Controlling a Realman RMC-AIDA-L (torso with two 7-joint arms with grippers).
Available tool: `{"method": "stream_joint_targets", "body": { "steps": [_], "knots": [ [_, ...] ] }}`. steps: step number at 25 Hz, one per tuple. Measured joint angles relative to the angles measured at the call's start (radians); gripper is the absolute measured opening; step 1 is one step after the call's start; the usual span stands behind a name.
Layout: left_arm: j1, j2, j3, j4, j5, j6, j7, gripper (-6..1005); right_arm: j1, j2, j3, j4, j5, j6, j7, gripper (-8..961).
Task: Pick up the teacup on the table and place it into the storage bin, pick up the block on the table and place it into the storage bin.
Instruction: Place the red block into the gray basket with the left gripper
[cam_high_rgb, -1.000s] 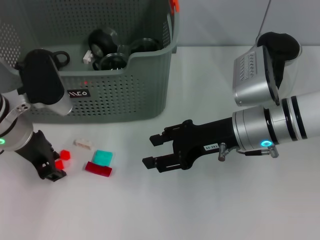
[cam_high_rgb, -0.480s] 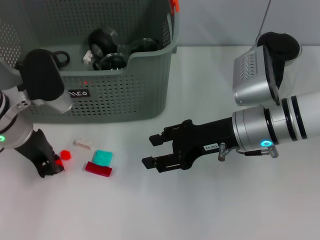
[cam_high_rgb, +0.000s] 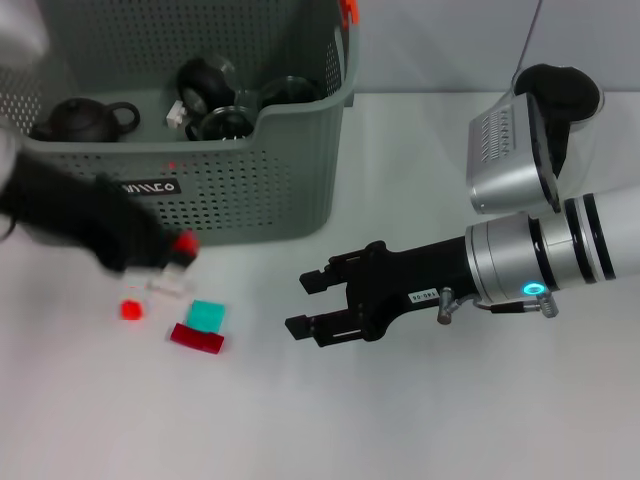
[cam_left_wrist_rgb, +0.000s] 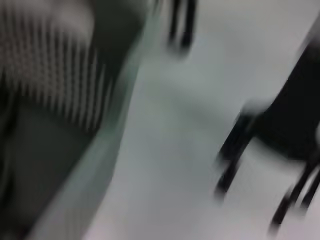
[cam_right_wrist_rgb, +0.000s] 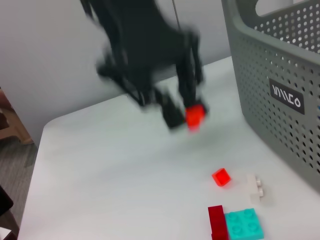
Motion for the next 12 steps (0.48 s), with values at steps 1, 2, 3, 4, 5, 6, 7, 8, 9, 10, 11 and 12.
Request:
{"method": "stream_joint_targets", "body": {
  "steps": [1, 2, 3, 4, 5, 6, 7, 8, 9, 10, 11, 12],
  "knots": [
    [-0.024, 0.021, -0.059, -0.003, -0.087, 0.026, -0.006, 195, 0.000, 0.000, 0.000, 0.000, 0.000, 0.000, 0.000, 675],
    [-0.035, 0.031, -0.082, -0.009, -0.124, 0.027, -0.011, 196, 0.000, 0.000, 0.000, -0.001, 0.000, 0.000, 0.000, 675],
    [-0.055, 0.049, -0.115, -0.020, -0.169, 0.023, -0.018, 197, 0.000, 0.000, -0.002, -0.003, 0.000, 0.000, 0.000, 675],
    [-0.073, 0.066, -0.139, -0.037, -0.207, 0.013, -0.023, 198, 0.000, 0.000, -0.003, -0.004, -0.001, 0.000, 0.000, 675],
    [-0.094, 0.091, -0.162, -0.062, -0.243, -0.012, -0.028, 199, 0.000, 0.000, -0.004, -0.006, -0.001, -0.001, 0.000, 675],
    [-0.109, 0.111, -0.167, -0.089, -0.253, -0.052, -0.035, 200, 0.000, 0.000, -0.005, -0.006, -0.001, -0.002, 0.000, 675],
    [-0.123, 0.130, -0.172, -0.114, -0.259, -0.090, -0.042, 201, 0.000, 0.000, -0.006, -0.007, -0.002, -0.002, 0.000, 675],
    [-0.133, 0.148, -0.166, -0.148, -0.250, -0.164, -0.054, 202, 0.000, 0.000, -0.007, -0.007, -0.002, -0.003, 0.000, 675],
    [-0.138, 0.159, -0.158, -0.173, -0.239, -0.230, -0.065, 203, -0.001, 0.000, -0.007, -0.007, -0.002, -0.004, -0.001, 675],
    [-0.140, 0.163, -0.151, -0.188, -0.230, -0.278, -0.071, 204, -0.003, 0.000, -0.007, -0.007, -0.002, -0.005, -0.001, 675],
    [-0.140, 0.166, -0.143, -0.204, -0.220, -0.335, -0.075, 205, -0.004, 0.000, -0.006, -0.006, -0.002, -0.005, -0.001, 674],
    [-0.140, 0.167, -0.135, -0.218, -0.215, -0.383, -0.077, 206, -0.004, 0.000, -0.005, -0.005, -0.002, -0.005, -0.001, 674]
  ]
}}
